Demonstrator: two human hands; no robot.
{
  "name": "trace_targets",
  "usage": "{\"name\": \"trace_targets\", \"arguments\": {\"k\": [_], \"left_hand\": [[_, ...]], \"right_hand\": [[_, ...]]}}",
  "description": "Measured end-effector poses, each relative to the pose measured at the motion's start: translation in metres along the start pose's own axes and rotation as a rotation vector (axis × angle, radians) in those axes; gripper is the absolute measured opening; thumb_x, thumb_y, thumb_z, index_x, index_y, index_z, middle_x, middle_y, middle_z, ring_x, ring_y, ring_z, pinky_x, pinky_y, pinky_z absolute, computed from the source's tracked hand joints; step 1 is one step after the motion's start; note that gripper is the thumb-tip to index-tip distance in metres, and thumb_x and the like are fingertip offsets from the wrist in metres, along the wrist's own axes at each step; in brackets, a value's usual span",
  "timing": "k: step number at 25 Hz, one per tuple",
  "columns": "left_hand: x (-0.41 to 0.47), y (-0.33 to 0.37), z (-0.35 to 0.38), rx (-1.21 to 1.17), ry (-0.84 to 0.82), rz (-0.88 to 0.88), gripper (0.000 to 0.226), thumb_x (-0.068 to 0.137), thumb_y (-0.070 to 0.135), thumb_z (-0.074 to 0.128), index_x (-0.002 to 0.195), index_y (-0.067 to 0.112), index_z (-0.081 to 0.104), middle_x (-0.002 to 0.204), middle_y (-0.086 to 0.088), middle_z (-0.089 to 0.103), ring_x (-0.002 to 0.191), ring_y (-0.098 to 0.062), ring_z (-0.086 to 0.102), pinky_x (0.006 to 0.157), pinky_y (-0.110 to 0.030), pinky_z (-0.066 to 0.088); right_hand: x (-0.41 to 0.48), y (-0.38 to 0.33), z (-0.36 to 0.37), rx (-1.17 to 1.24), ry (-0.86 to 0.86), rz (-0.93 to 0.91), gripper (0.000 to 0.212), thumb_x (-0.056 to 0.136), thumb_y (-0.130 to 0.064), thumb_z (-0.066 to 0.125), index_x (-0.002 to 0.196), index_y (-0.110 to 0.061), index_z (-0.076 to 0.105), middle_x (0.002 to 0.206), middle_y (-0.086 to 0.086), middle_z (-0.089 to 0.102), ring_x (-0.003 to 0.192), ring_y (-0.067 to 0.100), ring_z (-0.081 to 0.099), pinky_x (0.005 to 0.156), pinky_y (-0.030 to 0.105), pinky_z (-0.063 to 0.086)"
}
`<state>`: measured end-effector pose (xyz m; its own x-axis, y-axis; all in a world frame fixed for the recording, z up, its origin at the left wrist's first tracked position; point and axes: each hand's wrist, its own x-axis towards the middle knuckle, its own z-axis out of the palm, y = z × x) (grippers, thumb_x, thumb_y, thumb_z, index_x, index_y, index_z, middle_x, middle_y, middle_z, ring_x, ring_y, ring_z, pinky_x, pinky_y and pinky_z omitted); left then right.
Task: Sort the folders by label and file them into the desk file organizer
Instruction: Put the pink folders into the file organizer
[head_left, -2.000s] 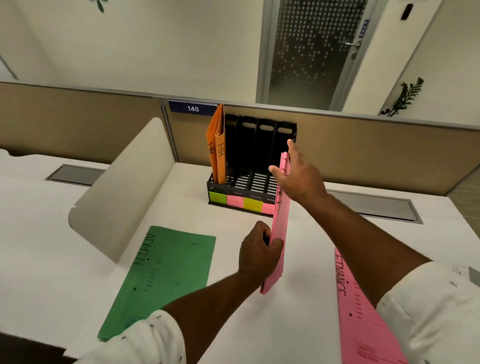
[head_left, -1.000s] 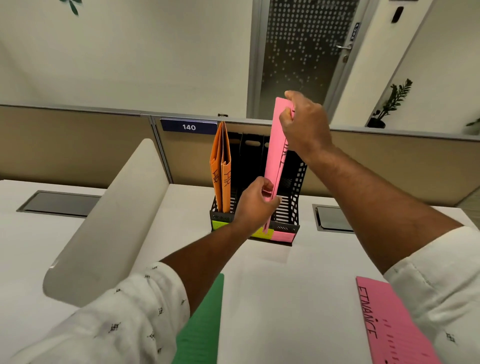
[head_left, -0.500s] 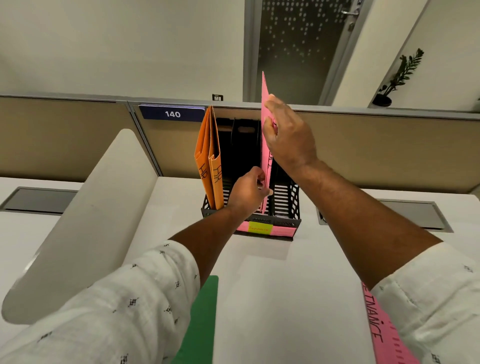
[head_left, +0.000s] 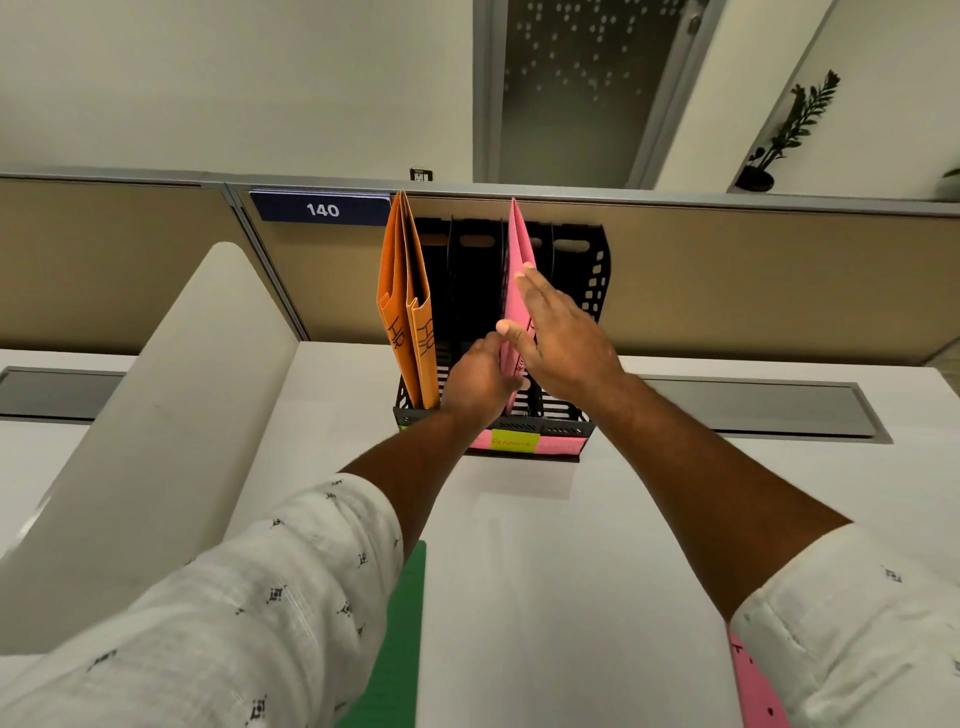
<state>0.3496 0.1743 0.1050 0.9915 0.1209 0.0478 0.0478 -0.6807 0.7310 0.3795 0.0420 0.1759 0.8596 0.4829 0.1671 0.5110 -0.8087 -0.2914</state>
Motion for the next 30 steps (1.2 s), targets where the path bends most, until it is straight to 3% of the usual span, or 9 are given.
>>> {"name": "trace_targets", "arguments": {"k": [4,10,16,22,30], "left_hand": [[-0.002,-0.001,0.0,-0.012,0.012,-0.016,0.069,0.089,0.032,0.075,0.147,0.016,0.041,0.141,-0.007,0.057,0.128,-0.027,0.057,0.103,-0.04,0.051],[-0.031,-0.006,-0.001,-0.01,0.022,-0.068,0.085,0.086,0.043,0.075,0.154,0.017,0.032,0.154,-0.007,0.046,0.137,-0.028,0.051,0.105,-0.04,0.047],[-0.114,-0.018,0.009,0.074,0.017,-0.018,0.09,0.09,0.061,0.062,0.158,0.015,0.025,0.163,-0.008,0.034,0.149,-0.027,0.034,0.115,-0.051,0.04],[-0.199,-0.032,0.015,0.39,-0.059,0.084,0.097,0.091,0.078,0.036,0.162,0.017,0.01,0.17,-0.005,0.007,0.158,-0.023,0.001,0.126,-0.051,0.008],[-0.26,-0.045,0.029,0.485,-0.134,0.162,0.096,0.091,0.08,0.025,0.162,0.019,0.005,0.17,-0.004,-0.004,0.157,-0.023,-0.01,0.125,-0.051,-0.002]], "right_hand": [[-0.003,0.0,-0.004,0.05,-0.021,-0.019,0.077,0.1,-0.063,0.03,0.16,-0.023,0.004,0.168,-0.002,-0.001,0.154,0.018,0.006,0.124,0.051,0.014],[-0.05,0.003,0.009,0.145,0.138,0.066,0.075,0.102,-0.057,0.035,0.16,-0.02,0.008,0.168,0.0,0.002,0.154,0.017,0.008,0.124,0.045,0.016],[-0.151,0.008,0.042,0.115,0.089,0.175,0.075,0.1,-0.06,0.034,0.159,-0.018,0.013,0.168,0.001,0.01,0.154,0.017,0.011,0.122,0.05,0.02],[-0.241,-0.004,0.065,0.027,-0.008,0.258,0.078,0.099,-0.066,0.025,0.16,-0.02,0.007,0.168,-0.002,0.0,0.154,0.016,0.004,0.124,0.047,0.01],[-0.33,-0.013,0.085,0.01,-0.08,0.325,0.079,0.098,-0.066,0.022,0.16,-0.021,0.002,0.168,-0.003,-0.009,0.154,0.015,-0.003,0.125,0.046,0.005]]}}
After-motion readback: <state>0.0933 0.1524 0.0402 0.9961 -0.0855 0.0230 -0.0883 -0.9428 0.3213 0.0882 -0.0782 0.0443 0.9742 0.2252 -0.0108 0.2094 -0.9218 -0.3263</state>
